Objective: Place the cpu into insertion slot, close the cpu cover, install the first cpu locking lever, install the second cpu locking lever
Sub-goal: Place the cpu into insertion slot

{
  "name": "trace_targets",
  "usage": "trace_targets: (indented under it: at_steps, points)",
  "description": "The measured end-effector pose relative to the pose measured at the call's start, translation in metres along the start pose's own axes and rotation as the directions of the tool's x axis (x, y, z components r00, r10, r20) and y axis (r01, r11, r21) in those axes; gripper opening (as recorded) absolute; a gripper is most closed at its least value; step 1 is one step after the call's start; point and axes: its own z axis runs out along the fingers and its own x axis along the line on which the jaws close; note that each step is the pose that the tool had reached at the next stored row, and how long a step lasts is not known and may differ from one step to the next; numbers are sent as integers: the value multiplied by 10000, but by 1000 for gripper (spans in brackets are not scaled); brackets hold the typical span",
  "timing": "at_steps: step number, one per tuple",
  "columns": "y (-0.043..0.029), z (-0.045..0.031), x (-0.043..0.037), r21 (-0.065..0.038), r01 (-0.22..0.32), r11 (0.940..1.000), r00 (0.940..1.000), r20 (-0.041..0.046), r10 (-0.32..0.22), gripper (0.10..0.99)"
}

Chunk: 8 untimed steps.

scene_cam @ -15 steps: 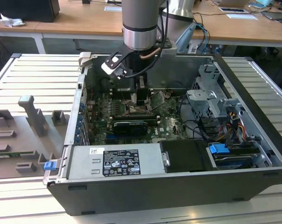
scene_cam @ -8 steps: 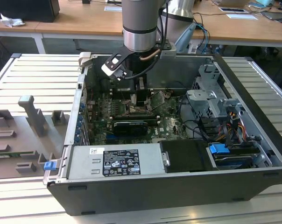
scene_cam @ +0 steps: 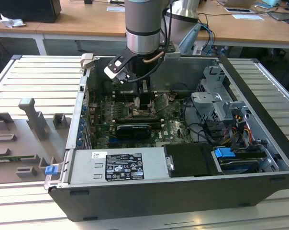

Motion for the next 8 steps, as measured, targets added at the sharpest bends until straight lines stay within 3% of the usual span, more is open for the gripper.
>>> trace_targets:
  at_steps: [8]
  points:
    - [9,59,42,24,-1,10000,10000,0,1,537]
